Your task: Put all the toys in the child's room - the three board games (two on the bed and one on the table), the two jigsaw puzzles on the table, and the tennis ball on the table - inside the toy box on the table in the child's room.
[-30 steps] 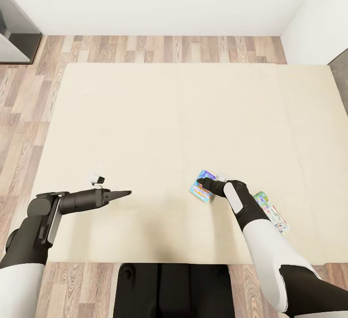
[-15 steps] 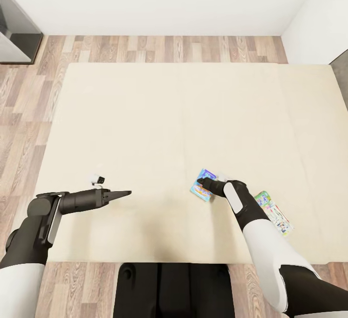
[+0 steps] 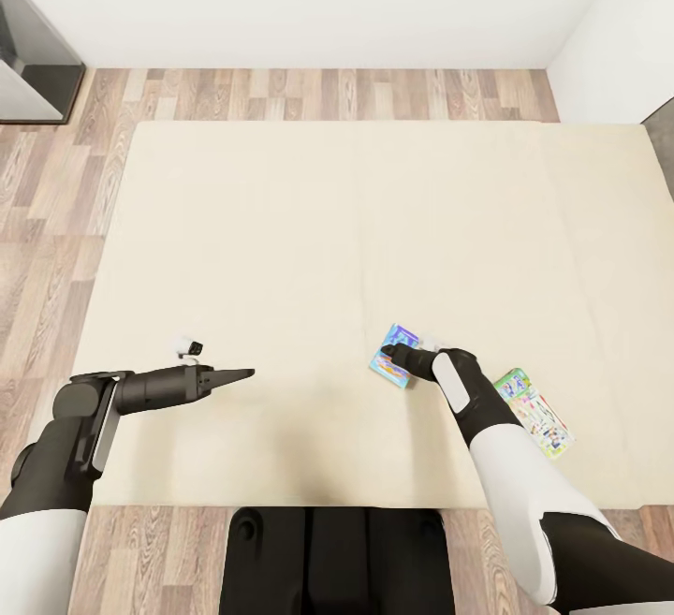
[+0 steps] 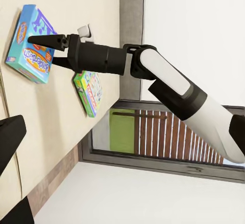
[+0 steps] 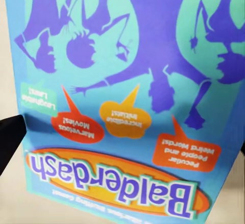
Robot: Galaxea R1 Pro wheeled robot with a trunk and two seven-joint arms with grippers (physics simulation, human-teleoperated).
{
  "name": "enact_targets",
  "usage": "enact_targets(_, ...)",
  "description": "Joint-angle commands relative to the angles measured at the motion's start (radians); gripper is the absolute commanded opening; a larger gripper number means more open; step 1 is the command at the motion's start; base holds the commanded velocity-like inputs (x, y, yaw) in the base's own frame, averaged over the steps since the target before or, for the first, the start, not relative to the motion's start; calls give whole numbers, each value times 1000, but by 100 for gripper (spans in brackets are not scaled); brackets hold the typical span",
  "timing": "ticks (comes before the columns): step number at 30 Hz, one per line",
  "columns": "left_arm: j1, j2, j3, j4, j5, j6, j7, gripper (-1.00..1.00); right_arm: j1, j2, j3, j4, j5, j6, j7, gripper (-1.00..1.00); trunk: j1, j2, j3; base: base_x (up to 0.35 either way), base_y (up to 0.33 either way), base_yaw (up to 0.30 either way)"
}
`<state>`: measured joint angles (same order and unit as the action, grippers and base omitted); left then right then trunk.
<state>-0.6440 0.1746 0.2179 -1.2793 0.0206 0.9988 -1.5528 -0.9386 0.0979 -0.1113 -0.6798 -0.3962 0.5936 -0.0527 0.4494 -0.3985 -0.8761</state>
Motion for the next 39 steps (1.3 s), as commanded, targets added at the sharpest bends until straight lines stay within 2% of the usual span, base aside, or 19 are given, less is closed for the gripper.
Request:
enact_targets(1,0,0,0,0,-1,11,-4,100,0,1,-4,-1,-9,5,-6,100,1,-2,-1,0,1,0)
enact_targets(39,0,0,0,0,-1,10,-4,100,0,-1,-4,-1,-7,5,-6,100,1,-2,-1,0,46,0)
